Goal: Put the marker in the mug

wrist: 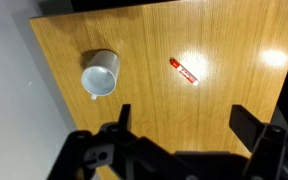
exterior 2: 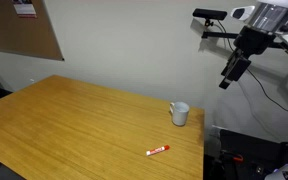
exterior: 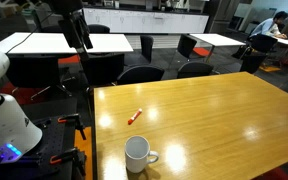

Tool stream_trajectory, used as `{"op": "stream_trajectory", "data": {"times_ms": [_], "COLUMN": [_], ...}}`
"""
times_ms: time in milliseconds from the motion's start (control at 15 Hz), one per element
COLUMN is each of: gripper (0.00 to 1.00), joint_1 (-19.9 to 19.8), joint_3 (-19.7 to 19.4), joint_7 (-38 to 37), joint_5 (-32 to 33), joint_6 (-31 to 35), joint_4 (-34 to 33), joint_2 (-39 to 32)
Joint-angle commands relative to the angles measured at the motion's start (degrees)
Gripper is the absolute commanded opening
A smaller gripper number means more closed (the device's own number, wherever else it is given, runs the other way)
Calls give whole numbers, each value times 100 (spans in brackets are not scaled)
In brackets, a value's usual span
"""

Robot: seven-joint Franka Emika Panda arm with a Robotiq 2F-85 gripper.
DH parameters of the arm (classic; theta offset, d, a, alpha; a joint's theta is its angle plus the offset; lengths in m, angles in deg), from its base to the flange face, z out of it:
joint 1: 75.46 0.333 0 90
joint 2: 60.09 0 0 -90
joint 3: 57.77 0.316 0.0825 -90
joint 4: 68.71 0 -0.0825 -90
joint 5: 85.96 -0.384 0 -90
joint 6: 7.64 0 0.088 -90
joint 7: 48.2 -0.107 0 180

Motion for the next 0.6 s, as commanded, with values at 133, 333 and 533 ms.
{"op": "stream_trajectory", "data": {"times_ms": [133,333,533], "gripper": [100,100,100], "joint_1": [-3,-3,70], "joint_3": [1,1,-24], "joint_7": [4,4,81], "joint_5": [-3,-3,-25], "joint_6": [-8,-8,202], "joint_4": [-10,-10,7], "joint_2": [-5,-5,-144]}}
